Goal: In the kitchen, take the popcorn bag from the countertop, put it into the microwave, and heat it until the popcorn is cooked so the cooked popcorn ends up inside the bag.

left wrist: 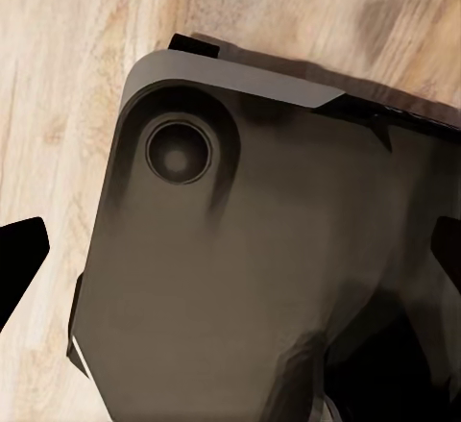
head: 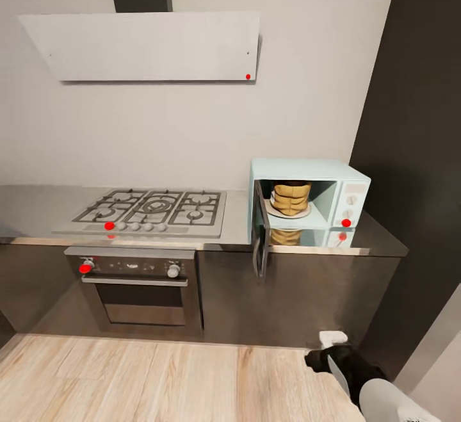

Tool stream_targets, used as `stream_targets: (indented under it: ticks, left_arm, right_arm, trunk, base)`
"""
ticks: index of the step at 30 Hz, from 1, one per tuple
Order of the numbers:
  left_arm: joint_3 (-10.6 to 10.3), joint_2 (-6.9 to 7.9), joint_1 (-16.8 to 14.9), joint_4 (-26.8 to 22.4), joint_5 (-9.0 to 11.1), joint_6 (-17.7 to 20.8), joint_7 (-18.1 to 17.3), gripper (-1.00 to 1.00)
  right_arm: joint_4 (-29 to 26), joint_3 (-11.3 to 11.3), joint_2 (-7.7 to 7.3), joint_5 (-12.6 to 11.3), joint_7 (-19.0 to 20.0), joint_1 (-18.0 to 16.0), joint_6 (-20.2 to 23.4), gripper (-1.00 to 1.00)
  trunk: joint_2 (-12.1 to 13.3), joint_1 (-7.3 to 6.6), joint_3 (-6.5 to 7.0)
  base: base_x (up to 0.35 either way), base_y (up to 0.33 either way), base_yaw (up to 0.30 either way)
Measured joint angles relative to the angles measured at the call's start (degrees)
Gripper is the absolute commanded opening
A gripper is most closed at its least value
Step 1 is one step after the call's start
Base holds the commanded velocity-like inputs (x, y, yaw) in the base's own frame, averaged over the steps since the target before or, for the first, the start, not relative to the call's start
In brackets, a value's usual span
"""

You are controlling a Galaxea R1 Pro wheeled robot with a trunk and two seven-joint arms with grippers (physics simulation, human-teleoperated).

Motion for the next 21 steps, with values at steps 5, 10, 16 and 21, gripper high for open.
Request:
stream_targets:
  ticks: [5, 10, 16, 21]
  left_arm:
    - [0.1, 0.0, 0.0, 0.0, 0.1, 0.0, 0.0, 1.0]
    - [0.1, -0.01, 0.0, 0.0, 0.1, 0.0, 0.1, 1.0]
    - [0.0, -0.04, 0.0, -0.1, 0.1, 0.0, 0.1, 1.0]
    - [0.0, -0.09, 0.0, 0.0, 0.0, 0.0, 0.1, 1.0]
  right_arm:
    - [14.0, 0.2, -1.87, 0.0, -0.2, 0.0, -6.6, 1.0]
    - [17.0, 0.5, -2.19, 0.1, -3.2, 8.4, -13.5, 1.0]
    - [17.2, 0.4, -2.49, -0.2, -4.6, 15.0, -17.8, 1.0]
    - [17.3, 0.5, -2.27, -0.3, -4.7, 19.1, -18.1, 1.0]
  trunk:
    - [0.0, 0.0, 0.0]
    - [0.0, 0.0, -0.01]
    - [0.0, 0.0, 0.0]
    - [0.0, 0.0, 0.0]
  base:
    - [0.0, 0.0, 0.0]
    - [0.0, 0.0, 0.0]
    - [0.0, 0.0, 0.0]
    - [0.0, 0.0, 0.0]
